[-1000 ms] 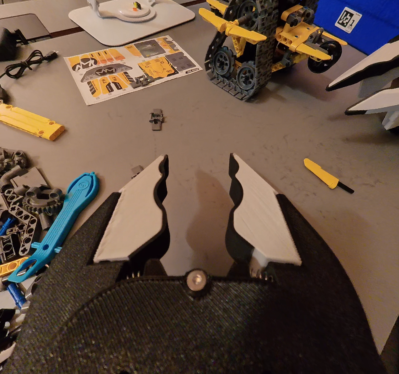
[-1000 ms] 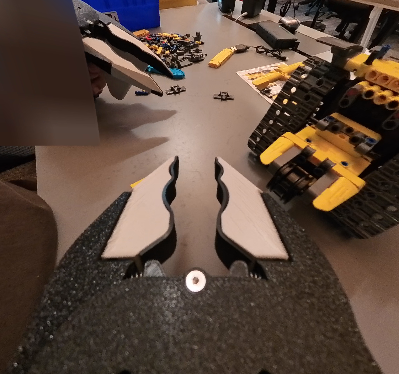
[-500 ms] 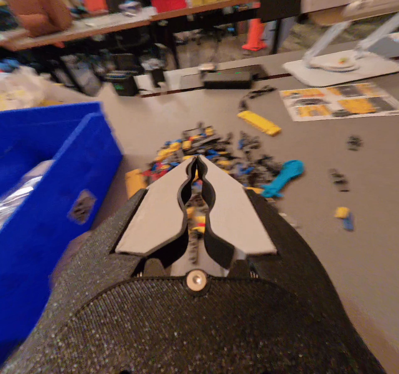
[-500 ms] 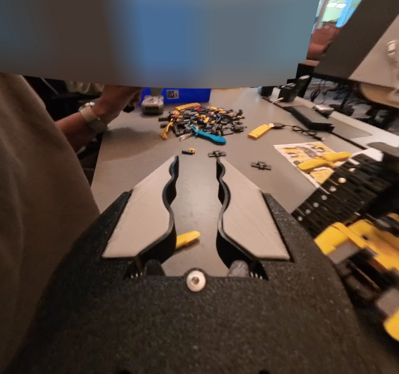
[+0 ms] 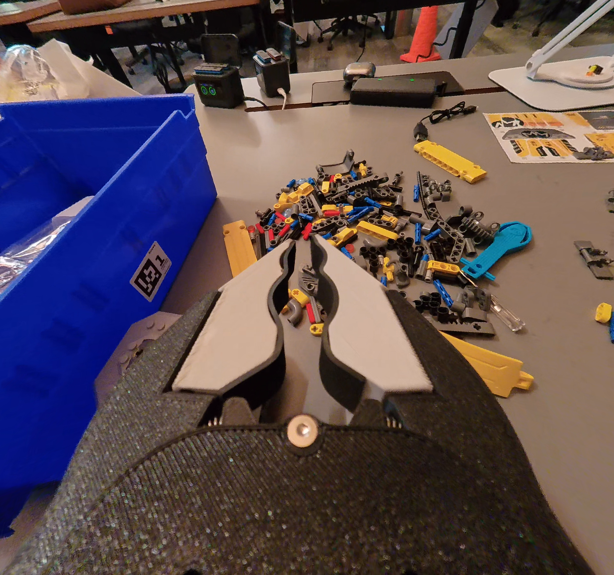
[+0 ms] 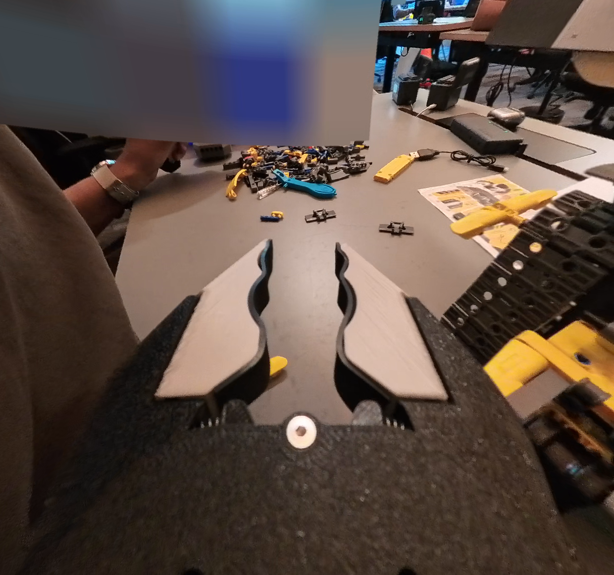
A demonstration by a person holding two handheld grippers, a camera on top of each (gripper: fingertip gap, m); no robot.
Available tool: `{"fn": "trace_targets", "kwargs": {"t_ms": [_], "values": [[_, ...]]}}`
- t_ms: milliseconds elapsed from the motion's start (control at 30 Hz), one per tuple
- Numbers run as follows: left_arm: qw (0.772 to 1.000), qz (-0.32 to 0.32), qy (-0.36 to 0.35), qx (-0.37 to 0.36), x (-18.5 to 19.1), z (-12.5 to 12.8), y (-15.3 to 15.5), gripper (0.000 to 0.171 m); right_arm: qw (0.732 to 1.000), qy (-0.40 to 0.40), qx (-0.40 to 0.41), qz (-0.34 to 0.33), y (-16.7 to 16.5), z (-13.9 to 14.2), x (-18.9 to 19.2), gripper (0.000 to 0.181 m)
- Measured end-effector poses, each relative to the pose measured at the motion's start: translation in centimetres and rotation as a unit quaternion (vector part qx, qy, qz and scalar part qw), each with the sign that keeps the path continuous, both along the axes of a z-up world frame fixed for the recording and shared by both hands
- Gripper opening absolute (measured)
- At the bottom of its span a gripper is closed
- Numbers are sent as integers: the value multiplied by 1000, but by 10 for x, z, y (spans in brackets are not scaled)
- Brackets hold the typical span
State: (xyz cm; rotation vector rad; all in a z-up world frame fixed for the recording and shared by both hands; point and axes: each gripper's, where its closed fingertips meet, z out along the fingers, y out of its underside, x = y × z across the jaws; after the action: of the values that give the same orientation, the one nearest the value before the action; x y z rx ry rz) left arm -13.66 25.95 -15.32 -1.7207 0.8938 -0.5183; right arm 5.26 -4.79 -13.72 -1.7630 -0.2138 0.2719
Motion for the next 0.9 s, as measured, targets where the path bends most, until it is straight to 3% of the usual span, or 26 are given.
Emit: {"fn": "trace_targets", "kwargs": {"t_ms": [167, 367, 900], "values": [[1000, -10, 15, -8, 3, -7, -2, 12, 1000, 27, 6, 3, -2, 3, 5, 38], [999, -41, 14, -19, 12, -11, -9, 18, 1000, 1, -20, -22, 1, -6, 10, 39], [998, -45, 21, -26, 14, -16, -9, 23, 998, -7, -36, -47, 1, -11, 18, 38]]}}
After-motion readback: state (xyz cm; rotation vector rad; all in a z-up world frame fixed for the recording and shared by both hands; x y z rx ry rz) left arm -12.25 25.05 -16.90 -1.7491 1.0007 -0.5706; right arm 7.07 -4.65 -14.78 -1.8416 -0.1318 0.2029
